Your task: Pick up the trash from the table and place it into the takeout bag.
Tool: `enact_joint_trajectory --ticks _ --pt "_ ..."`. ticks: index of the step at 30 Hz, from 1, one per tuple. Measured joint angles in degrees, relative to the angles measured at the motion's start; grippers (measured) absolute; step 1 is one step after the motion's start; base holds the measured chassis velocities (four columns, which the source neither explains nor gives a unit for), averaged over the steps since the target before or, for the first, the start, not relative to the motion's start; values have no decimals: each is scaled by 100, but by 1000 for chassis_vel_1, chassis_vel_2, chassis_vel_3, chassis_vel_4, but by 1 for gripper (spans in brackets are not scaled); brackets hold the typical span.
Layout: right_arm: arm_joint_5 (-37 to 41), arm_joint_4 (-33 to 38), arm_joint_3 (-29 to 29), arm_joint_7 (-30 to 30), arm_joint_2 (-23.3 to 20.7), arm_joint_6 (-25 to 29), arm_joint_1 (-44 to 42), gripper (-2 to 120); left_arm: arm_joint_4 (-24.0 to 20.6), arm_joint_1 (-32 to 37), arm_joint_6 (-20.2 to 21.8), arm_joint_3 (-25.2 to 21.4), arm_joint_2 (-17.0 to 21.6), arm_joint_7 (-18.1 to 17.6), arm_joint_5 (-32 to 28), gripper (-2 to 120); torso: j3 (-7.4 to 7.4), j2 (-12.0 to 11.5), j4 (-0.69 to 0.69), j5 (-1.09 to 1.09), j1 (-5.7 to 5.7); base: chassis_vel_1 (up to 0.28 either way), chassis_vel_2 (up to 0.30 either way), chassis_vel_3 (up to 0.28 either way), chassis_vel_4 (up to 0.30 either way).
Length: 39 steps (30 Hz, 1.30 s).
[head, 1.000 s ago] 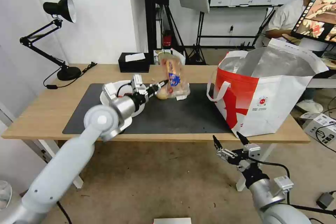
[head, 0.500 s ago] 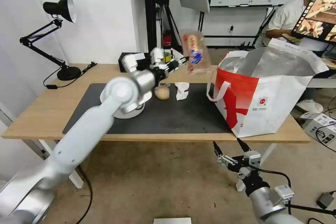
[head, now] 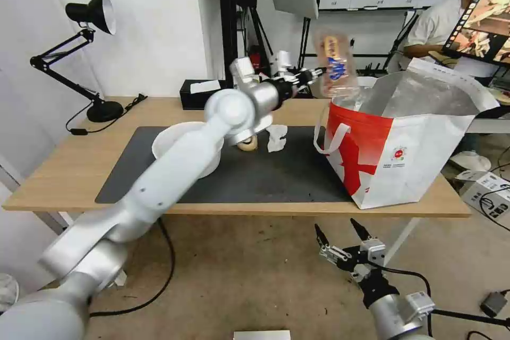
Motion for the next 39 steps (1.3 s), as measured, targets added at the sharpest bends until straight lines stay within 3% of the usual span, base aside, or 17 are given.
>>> enact_joint_trajectory --ticks 7,8,11,20,22,26,33,34,39 --pt "-7 -49 -26 -1 16 -10 36 100 362 -192 -70 258 -319 1 330 0 0 0 0 -1 0 0 0 0 0" --pt "-6 -63 -31 -1 16 -18 54 100 380 -193 -144 565 -330 18 826 0 0 0 1 -1 0 0 0 0 0" --pt "7 -88 -30 -2 16 -22 63 100 269 -161 -153 884 -273 149 1114 0 0 0 1 -2 0 0 0 0 0" --pt "68 -93 -24 2 17 -24 64 100 186 -134 -96 1041 -284 240 1111 1 0 0 1 -2 0 0 0 0 0" --pt "118 -93 -24 8 13 -33 64 100 176 -132 -63 1076 -290 221 1105 12 0 0 1 -2 -1 0 0 0 0" --pt "126 -95 -27 14 11 -43 83 100 180 -135 -58 1095 -313 198 1096 20 0 0 1 -2 -1 0 0 0 0" --pt "129 -125 -63 24 9 -52 105 100 156 -131 -102 1109 -303 117 1063 49 0 0 0 -2 0 0 0 0 0" --pt "129 -125 -63 24 9 -52 105 100 156 -131 -102 1109 -303 117 1063 49 0 0 0 -2 0 0 0 0 0" --pt "122 -69 -109 24 6 -58 105 100 -211 -132 -517 1084 51 206 1103 70 0 0 1 -3 0 0 0 0 0"
